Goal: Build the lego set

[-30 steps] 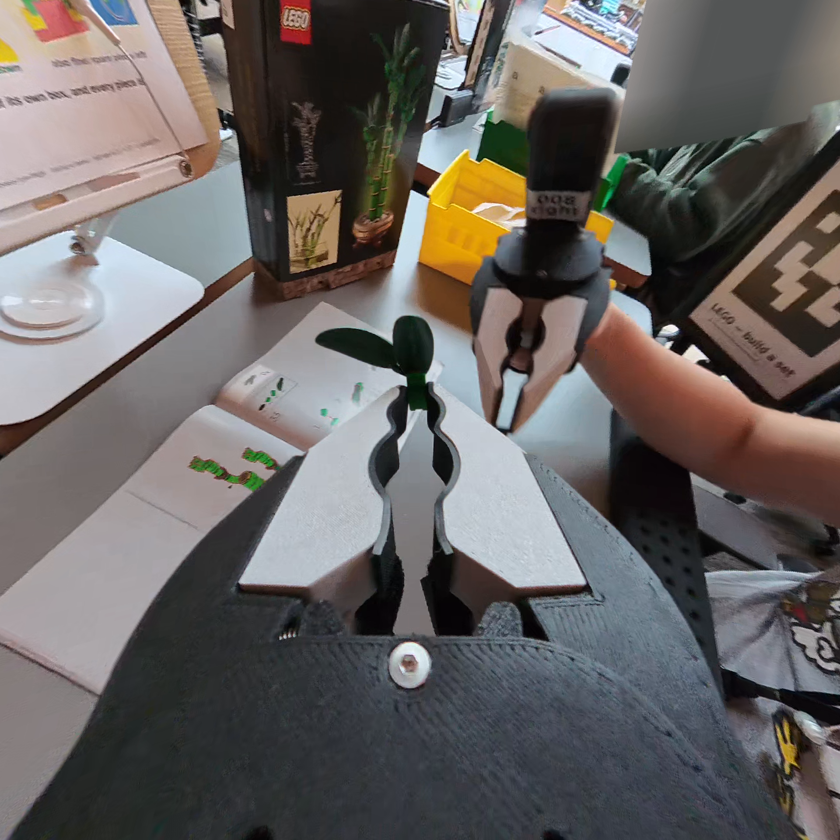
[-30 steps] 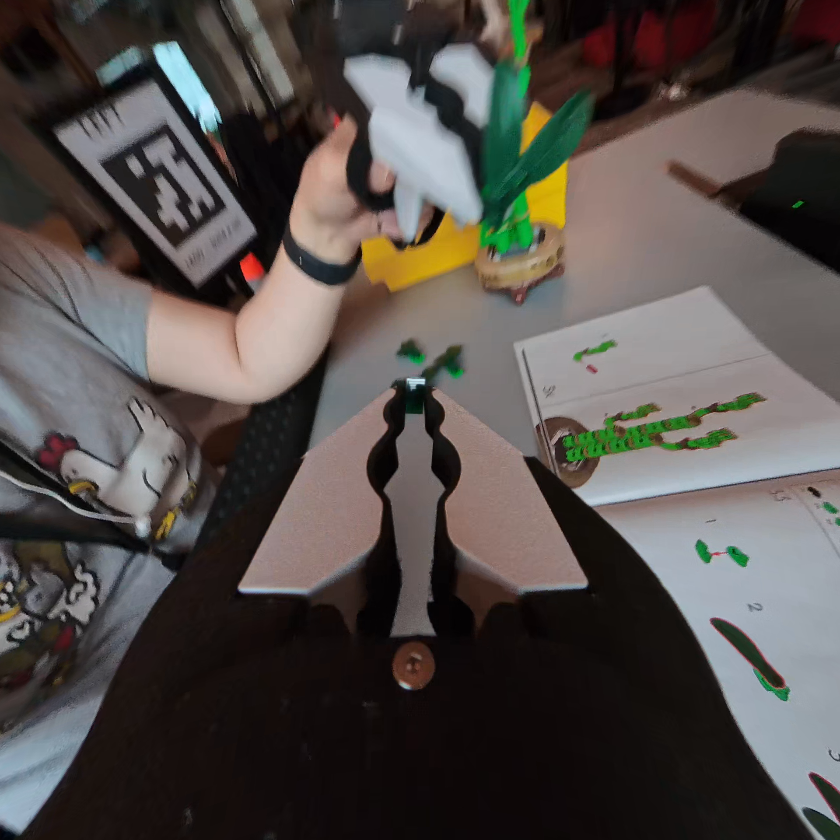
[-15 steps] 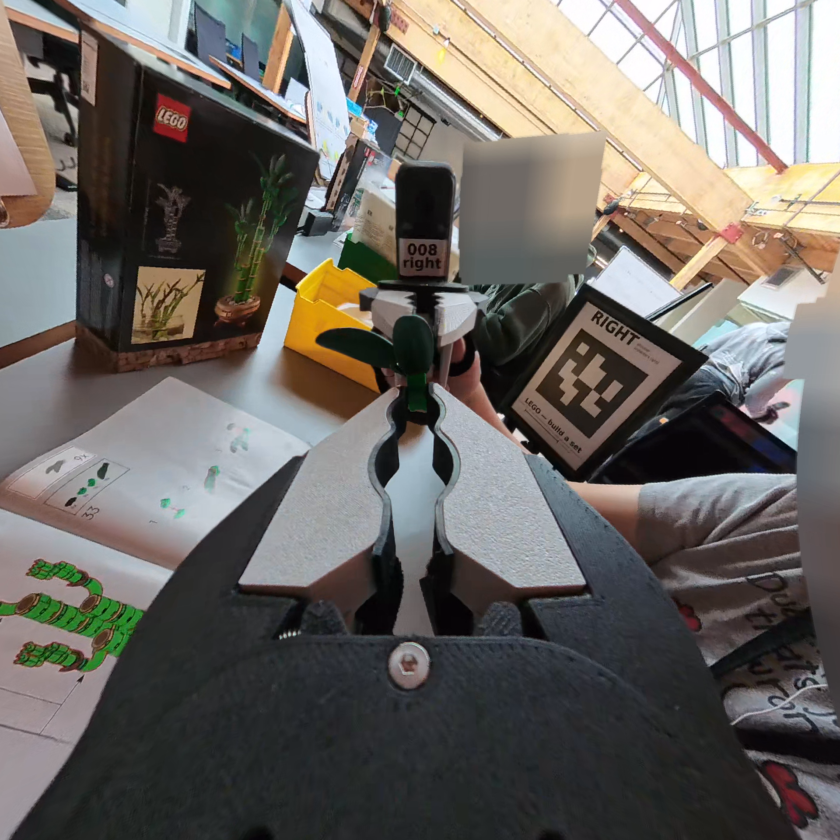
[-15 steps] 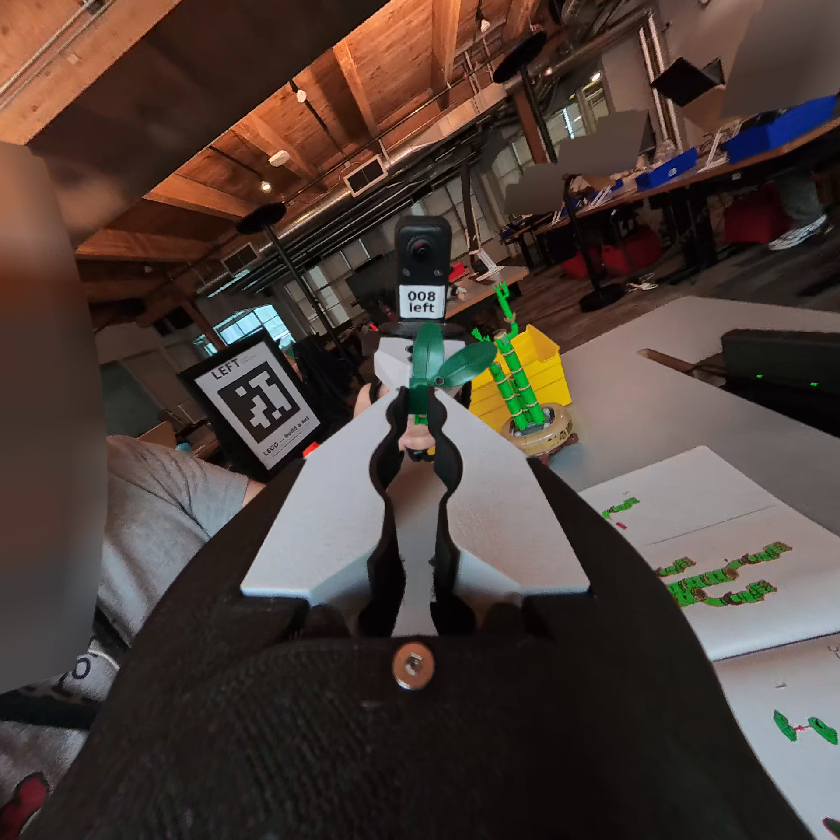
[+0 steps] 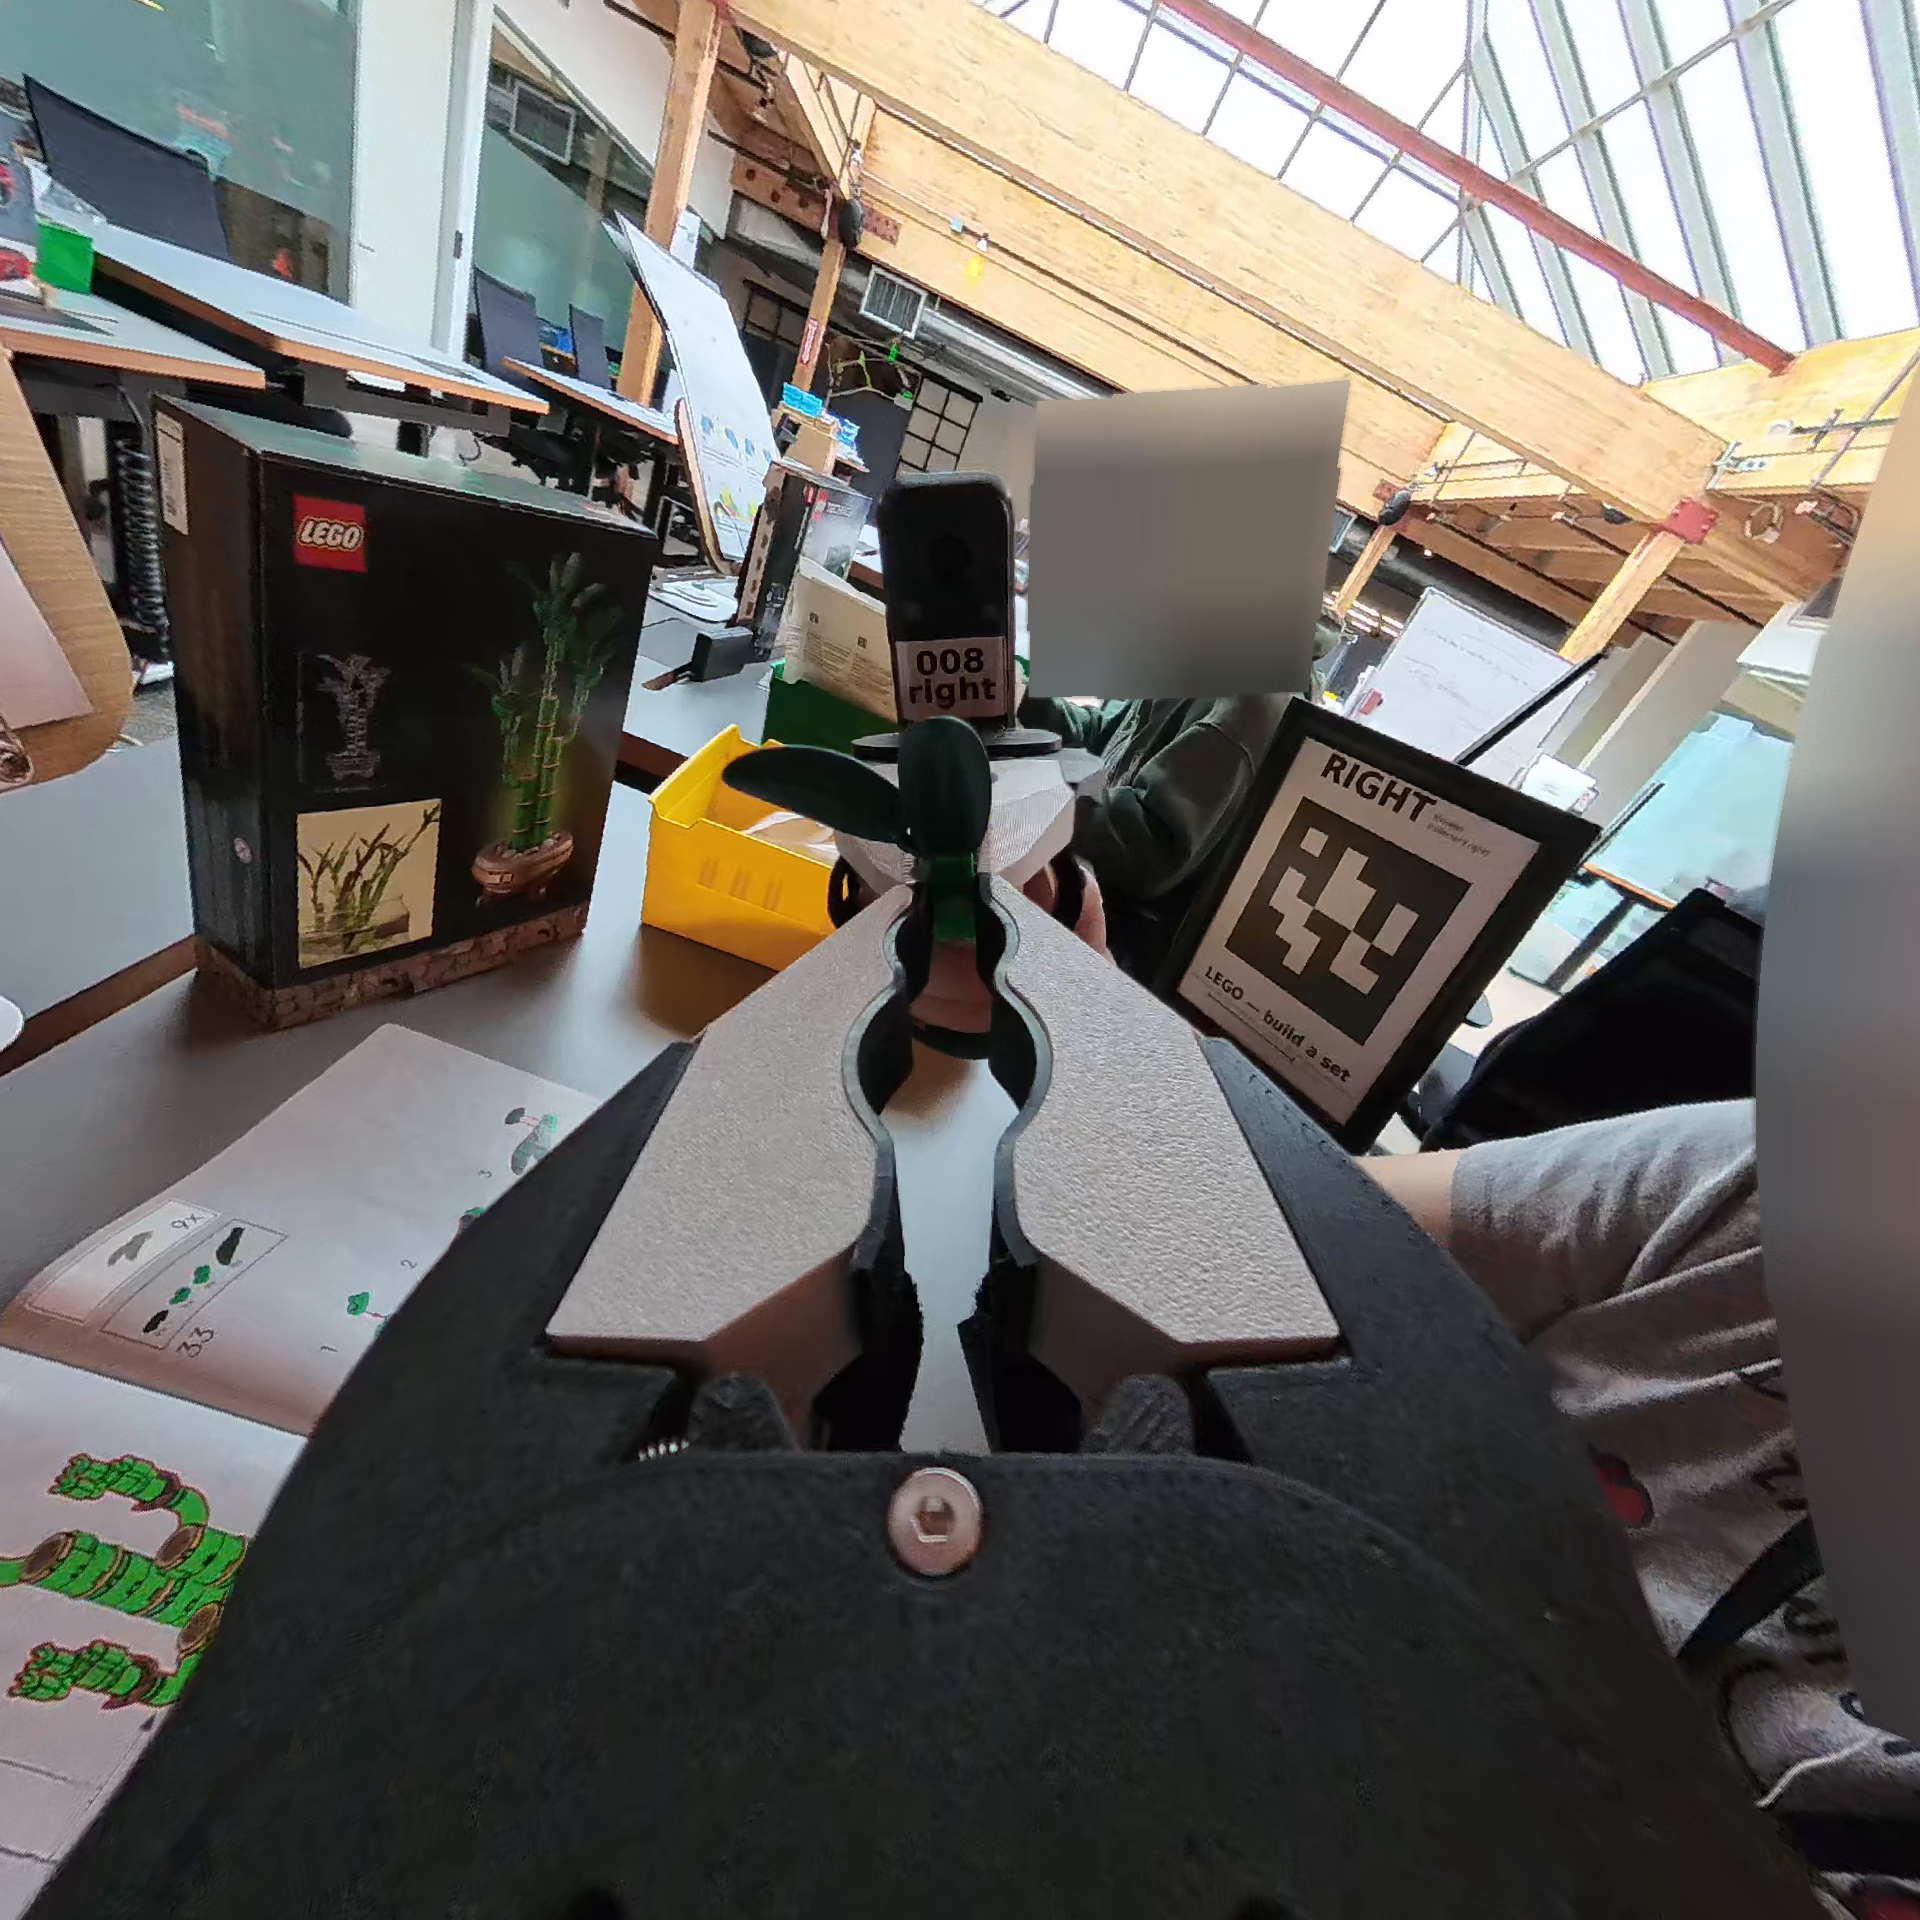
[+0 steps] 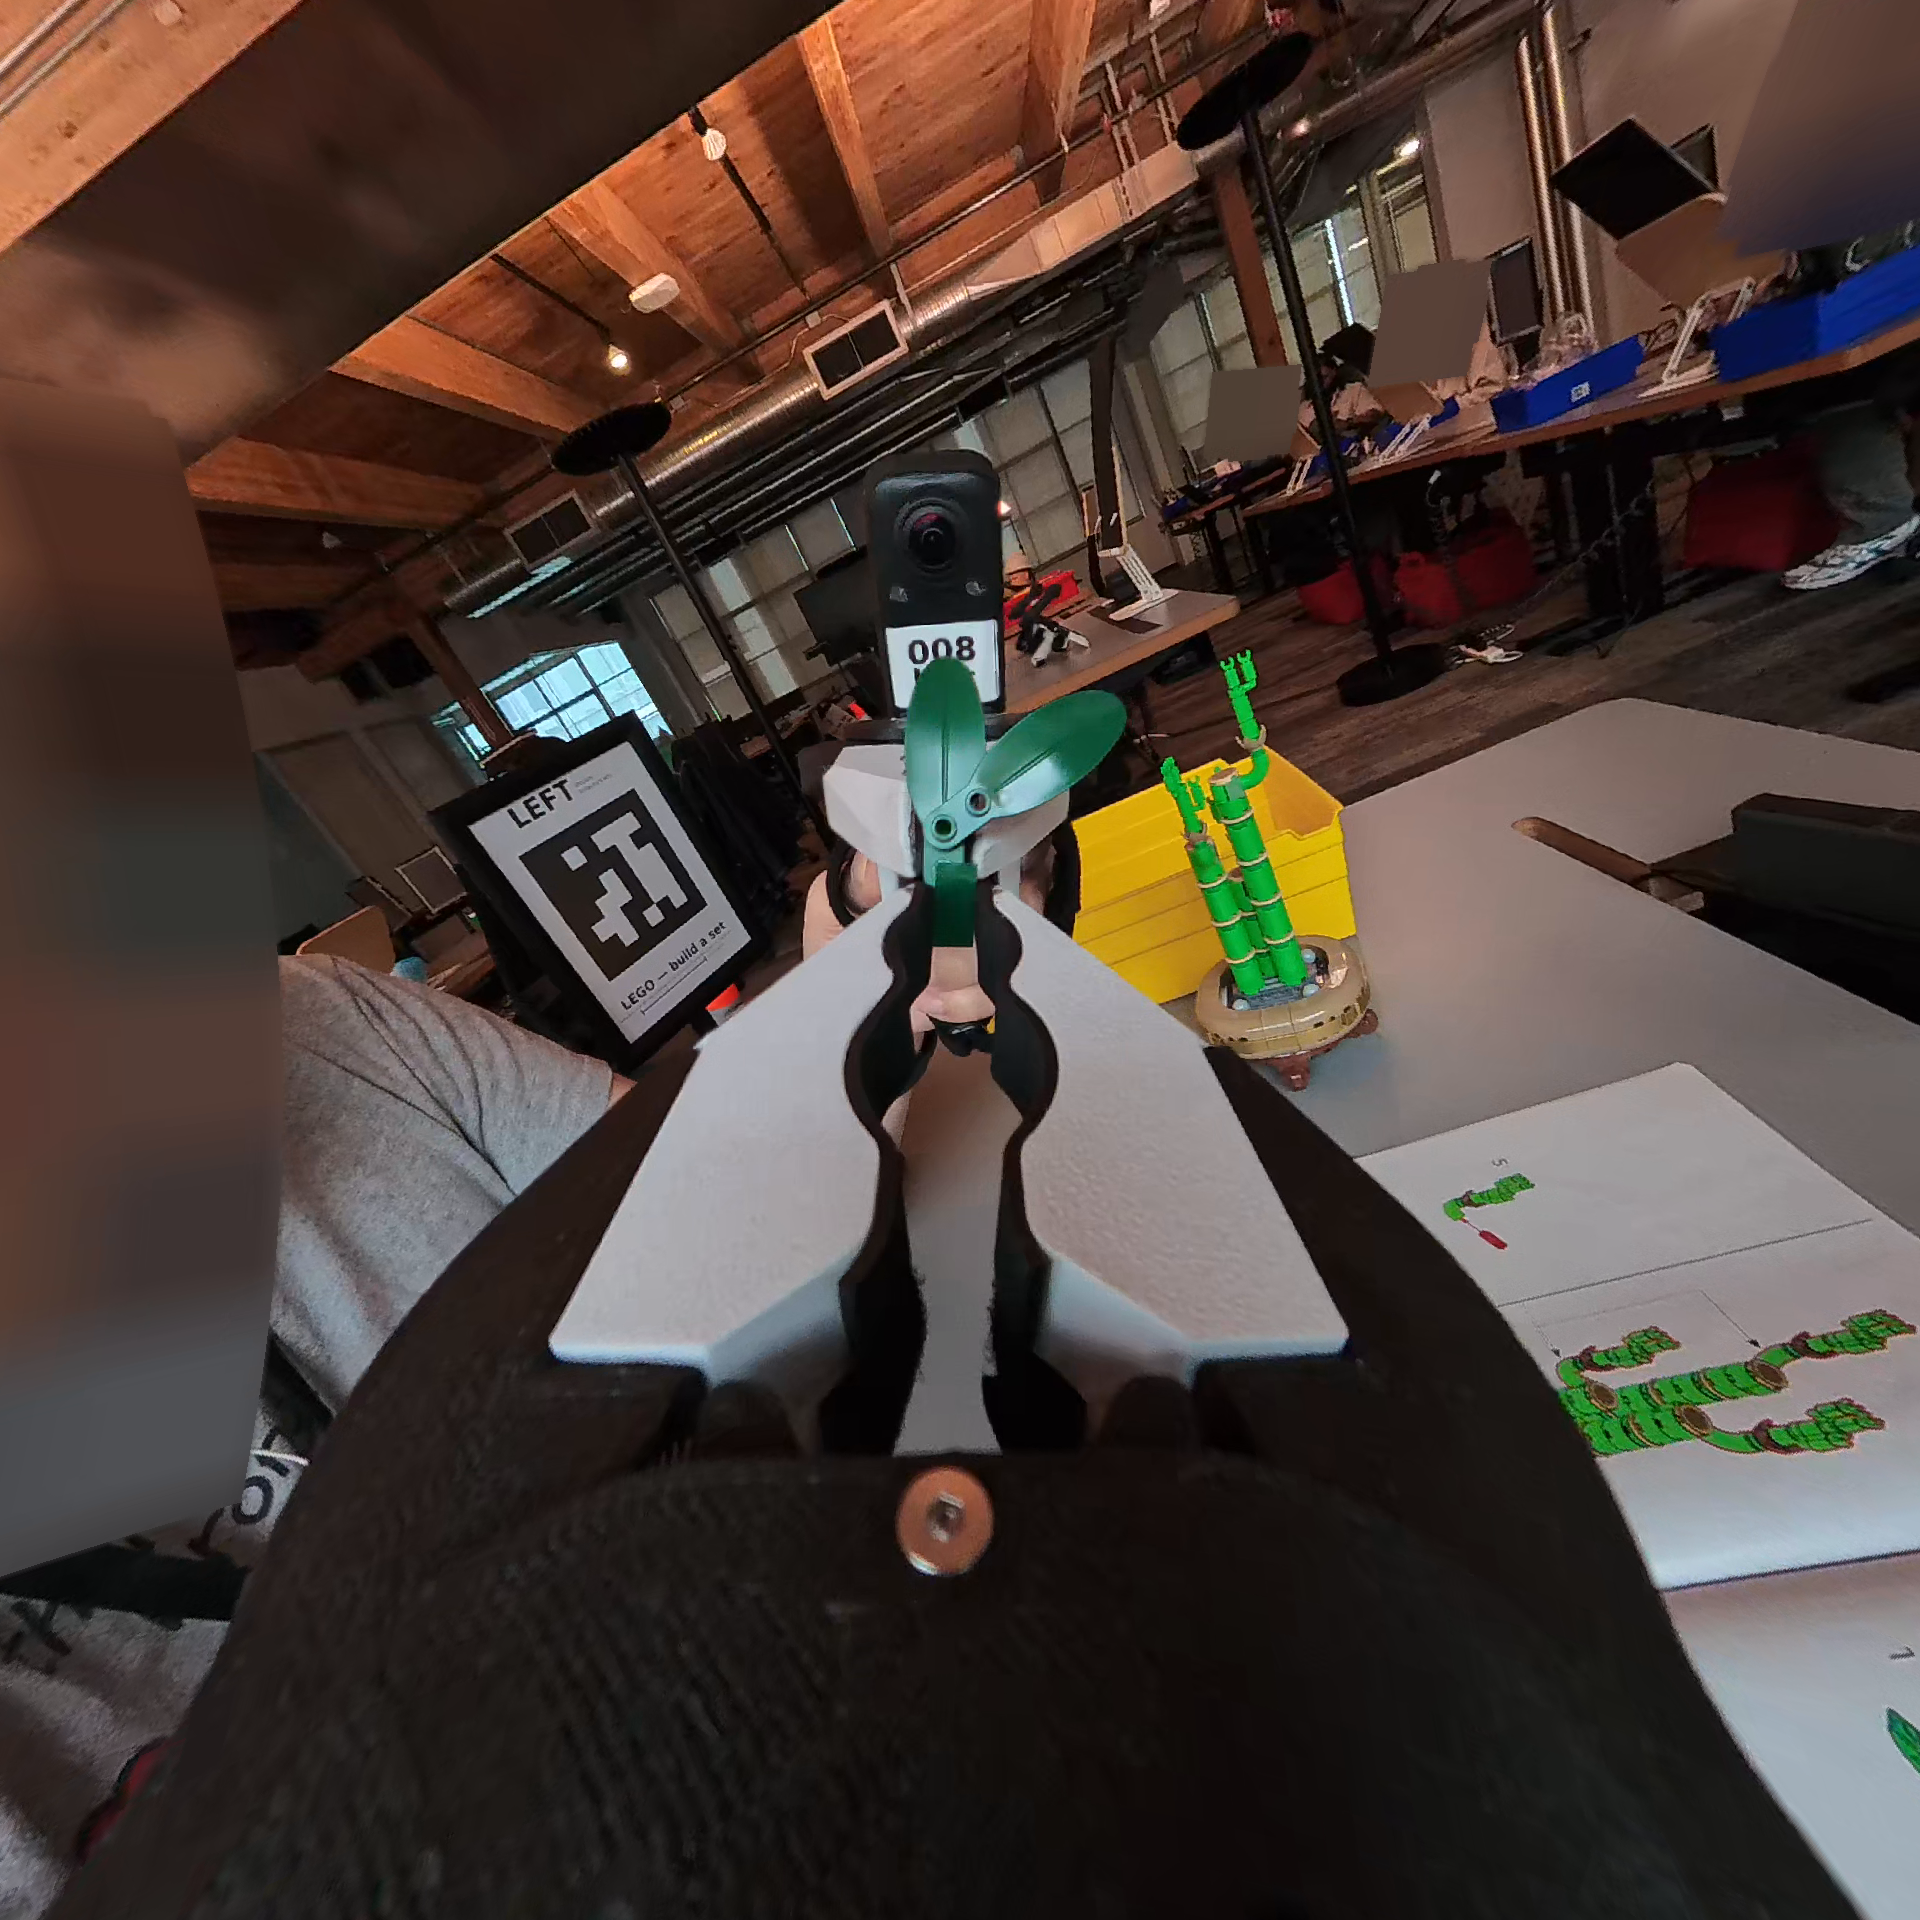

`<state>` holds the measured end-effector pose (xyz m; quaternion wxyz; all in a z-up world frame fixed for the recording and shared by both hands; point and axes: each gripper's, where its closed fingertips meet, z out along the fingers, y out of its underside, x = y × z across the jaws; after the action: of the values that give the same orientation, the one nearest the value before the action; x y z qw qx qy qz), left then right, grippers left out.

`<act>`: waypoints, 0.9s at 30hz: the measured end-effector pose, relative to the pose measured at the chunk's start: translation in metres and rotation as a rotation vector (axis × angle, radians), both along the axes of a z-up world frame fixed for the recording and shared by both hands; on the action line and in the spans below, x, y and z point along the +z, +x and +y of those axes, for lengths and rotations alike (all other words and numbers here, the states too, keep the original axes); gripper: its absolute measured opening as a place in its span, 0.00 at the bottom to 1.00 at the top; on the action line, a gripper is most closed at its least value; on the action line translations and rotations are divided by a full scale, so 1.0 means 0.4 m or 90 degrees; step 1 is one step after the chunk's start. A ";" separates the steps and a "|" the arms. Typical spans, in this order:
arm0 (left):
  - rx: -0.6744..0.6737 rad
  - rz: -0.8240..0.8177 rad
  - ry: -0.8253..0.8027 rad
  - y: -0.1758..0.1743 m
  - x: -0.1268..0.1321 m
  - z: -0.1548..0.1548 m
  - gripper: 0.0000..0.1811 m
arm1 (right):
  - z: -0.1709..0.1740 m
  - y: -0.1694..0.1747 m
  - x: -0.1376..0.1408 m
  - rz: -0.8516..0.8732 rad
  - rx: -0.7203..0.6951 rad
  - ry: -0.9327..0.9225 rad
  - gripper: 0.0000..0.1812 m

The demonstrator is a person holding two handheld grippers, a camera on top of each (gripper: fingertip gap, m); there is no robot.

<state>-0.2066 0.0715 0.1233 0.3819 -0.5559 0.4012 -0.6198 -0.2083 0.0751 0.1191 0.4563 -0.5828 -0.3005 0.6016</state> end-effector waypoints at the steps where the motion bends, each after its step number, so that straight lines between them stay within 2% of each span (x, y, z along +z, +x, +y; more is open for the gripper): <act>1: -0.003 0.002 0.001 0.001 -0.001 -0.003 0.03 | 0.000 0.000 -0.001 0.000 0.001 -0.004 0.03; 16: -0.009 0.000 0.032 0.002 0.003 -0.012 0.03 | -0.002 0.021 0.029 0.041 -0.004 0.000 0.03; 27: 0.001 0.036 0.050 0.009 -0.016 -0.012 0.03 | -0.003 0.007 0.012 0.010 -0.008 0.009 0.03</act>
<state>-0.2029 0.0666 0.1170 0.3925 -0.5582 0.4350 -0.5874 -0.2054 0.0739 0.1238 0.4665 -0.5769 -0.2972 0.6011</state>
